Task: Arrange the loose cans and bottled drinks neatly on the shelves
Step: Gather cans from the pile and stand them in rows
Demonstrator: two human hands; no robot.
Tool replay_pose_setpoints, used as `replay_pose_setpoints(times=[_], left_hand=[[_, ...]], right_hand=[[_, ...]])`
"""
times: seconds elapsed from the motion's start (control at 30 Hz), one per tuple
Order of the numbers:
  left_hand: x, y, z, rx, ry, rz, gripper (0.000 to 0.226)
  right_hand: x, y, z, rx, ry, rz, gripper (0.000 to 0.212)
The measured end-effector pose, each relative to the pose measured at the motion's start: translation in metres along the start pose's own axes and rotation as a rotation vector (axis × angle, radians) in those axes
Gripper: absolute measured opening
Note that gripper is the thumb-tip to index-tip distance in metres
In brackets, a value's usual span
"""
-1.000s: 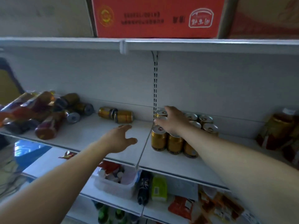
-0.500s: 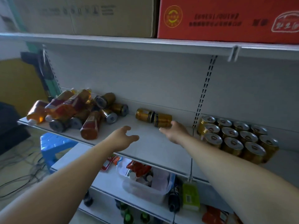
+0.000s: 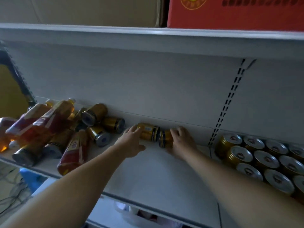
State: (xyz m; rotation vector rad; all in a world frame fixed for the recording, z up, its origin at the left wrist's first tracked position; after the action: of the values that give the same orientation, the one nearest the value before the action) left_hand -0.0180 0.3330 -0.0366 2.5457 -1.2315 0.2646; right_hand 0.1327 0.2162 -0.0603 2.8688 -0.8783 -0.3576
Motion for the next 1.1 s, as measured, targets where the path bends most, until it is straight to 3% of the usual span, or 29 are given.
replay_pose_setpoints(times=[0.17,0.3,0.43,0.6,0.77,0.97,1.1], left_hand=[[-0.001,-0.046,0.001,0.028,-0.137,0.080,0.076],[-0.006,-0.065,0.006,0.007,-0.207,0.111,0.073],[-0.015,-0.063,0.012,-0.028,-0.014,0.185,0.076],[-0.035,-0.040,0.006,0.048,0.331,0.169,0.066],[-0.046,-0.026,-0.005,0.099,0.514,0.175,0.078],[-0.028,-0.011,-0.003,0.022,0.520,0.275,0.095],[-0.025,-0.004,0.020,-0.033,0.634,0.266,0.092]], right_hand=[[0.008,-0.004,0.006,0.032,0.037,0.053,0.077],[0.009,0.005,0.014,0.007,-0.113,0.132,0.078],[0.004,0.025,0.018,0.083,-0.310,0.191,0.080],[0.004,0.051,0.017,0.314,-0.622,0.294,0.092],[-0.006,0.069,0.007,0.481,-0.759,0.293,0.095],[-0.025,0.067,0.013,0.437,-0.769,0.299,0.094],[-0.027,0.070,0.026,0.379,-0.843,0.308,0.084]])
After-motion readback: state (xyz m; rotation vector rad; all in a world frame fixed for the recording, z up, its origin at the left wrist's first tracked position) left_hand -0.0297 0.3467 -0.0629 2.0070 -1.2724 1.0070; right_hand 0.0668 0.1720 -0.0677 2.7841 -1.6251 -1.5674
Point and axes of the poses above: each hand's wrist, its own y-axis away from the middle knuckle, its own z-axis out of the palm, x = y × z, the point moved 7 cm from there along -y, towards the middle knuckle, and after that the axes turned 7 degrees about -x, right-handed, at the moved point
